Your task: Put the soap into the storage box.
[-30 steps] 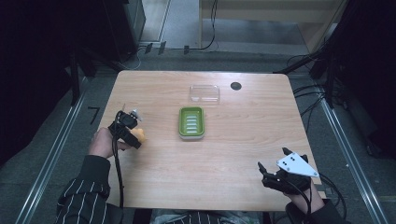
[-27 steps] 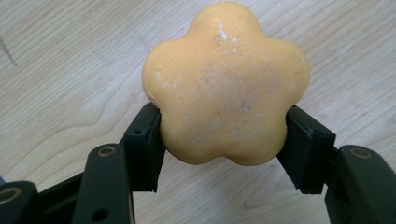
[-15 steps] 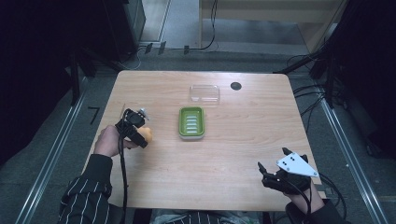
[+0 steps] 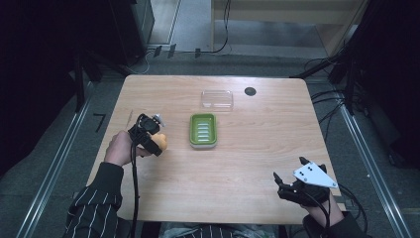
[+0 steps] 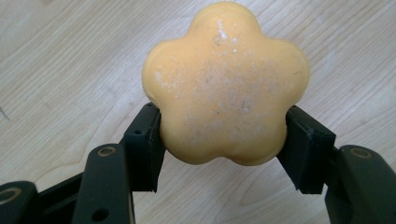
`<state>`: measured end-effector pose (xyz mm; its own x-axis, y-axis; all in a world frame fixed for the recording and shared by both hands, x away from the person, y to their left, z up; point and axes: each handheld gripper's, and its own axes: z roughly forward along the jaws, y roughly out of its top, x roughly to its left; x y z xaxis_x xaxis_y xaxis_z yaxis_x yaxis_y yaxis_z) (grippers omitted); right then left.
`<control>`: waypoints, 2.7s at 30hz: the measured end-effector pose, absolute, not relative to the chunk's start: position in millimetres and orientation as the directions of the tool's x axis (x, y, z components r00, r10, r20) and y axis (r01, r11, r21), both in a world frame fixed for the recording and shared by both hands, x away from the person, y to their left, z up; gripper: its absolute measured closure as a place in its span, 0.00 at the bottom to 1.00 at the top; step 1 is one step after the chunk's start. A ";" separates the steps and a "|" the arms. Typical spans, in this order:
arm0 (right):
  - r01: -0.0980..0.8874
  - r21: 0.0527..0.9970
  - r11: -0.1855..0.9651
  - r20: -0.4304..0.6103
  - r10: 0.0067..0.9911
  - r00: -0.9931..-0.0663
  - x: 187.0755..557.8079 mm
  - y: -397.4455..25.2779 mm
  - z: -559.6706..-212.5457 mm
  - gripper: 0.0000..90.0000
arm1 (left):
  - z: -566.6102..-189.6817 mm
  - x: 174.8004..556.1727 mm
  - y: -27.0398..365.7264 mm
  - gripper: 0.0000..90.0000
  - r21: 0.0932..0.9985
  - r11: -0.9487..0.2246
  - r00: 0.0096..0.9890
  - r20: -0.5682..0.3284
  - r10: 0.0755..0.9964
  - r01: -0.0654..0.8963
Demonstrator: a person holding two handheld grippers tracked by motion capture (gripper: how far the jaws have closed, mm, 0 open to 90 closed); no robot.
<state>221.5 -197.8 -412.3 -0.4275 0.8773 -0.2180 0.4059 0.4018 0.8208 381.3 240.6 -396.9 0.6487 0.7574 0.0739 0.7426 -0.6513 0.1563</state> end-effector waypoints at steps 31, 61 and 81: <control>0.406 0.821 0.403 -0.218 0.877 -0.429 222.1 -197.7 -412.6 0.15 | -382.9 404.4 202.3 0.44 0.184 -0.711 0.711 0.079 0.699 0.678; 0.405 0.821 0.403 -0.218 0.876 -0.430 222.1 -198.0 -412.7 0.15 | -376.8 429.4 158.9 0.44 0.202 -0.765 0.768 0.084 0.635 0.611; 0.405 0.821 0.403 -0.220 0.877 -0.428 222.2 -198.0 -412.8 0.15 | -381.5 443.1 142.9 0.44 0.206 -0.788 0.791 0.088 0.605 0.580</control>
